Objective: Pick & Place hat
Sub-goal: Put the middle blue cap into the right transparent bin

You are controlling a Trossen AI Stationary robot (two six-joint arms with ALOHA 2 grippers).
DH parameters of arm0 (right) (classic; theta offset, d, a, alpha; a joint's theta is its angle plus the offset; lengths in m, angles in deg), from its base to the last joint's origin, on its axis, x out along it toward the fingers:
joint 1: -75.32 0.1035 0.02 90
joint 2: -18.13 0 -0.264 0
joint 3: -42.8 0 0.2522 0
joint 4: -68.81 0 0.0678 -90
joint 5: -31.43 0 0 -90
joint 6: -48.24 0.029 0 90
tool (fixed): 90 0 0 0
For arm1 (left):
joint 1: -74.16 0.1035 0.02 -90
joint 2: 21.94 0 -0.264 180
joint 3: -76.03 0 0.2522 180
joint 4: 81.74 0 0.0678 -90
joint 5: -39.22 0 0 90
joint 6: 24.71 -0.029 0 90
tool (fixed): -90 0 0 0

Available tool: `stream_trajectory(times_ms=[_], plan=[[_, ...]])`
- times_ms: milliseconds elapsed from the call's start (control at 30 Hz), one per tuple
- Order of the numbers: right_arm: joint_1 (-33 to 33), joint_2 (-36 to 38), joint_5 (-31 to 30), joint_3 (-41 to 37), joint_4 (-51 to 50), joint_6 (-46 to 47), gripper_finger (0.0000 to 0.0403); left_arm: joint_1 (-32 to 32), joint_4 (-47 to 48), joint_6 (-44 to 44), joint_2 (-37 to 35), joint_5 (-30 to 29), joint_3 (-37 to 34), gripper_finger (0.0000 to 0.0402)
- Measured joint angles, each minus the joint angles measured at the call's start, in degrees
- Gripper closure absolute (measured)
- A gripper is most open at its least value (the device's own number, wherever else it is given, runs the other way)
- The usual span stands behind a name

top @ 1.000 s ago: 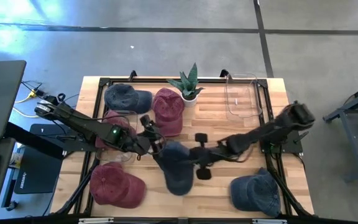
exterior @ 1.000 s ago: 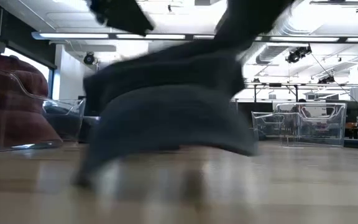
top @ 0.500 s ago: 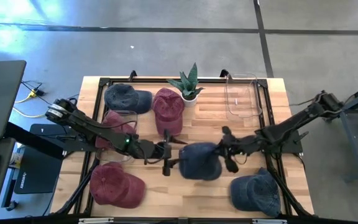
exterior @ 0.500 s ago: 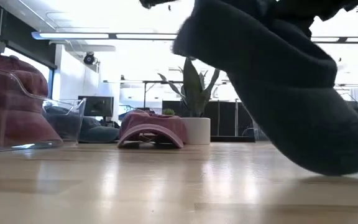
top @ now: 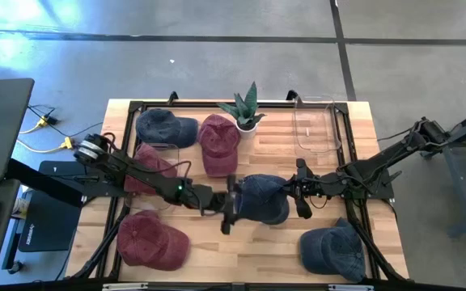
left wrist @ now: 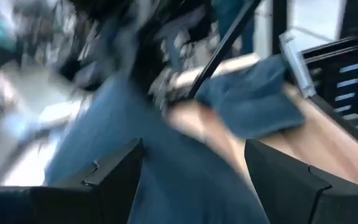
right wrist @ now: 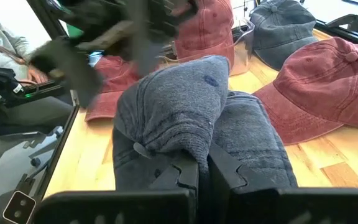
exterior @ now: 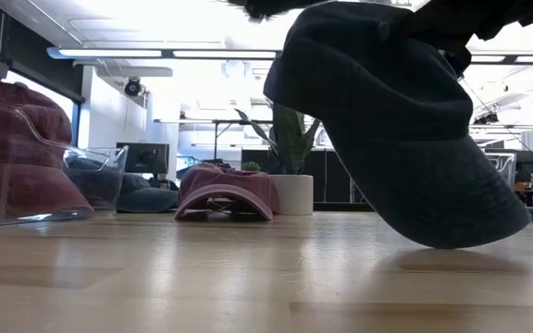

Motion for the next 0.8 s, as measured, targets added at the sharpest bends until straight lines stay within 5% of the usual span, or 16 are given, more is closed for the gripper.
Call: stream_trajectory(times_ms=[233, 533, 800], plan=[[0.0, -0.1, 0.2, 0.0, 0.2, -0.2, 0.0399, -1.9, 5.0, -13.7, 9.3, -12.5, 10.4, 0.0126], [0.0, -0.1, 2.5, 0.0, 0.2, -0.2, 0.0394, -1.9, 27.2, -9.5, 17.6, -31.4, 23.6, 0.0126], [0.0, -0.1, 3.3, 0.0, 0.2, -0.6, 0.0395, -1.1, 36.7, 1.1, 18.9, -23.9, 27.6, 0.0155]])
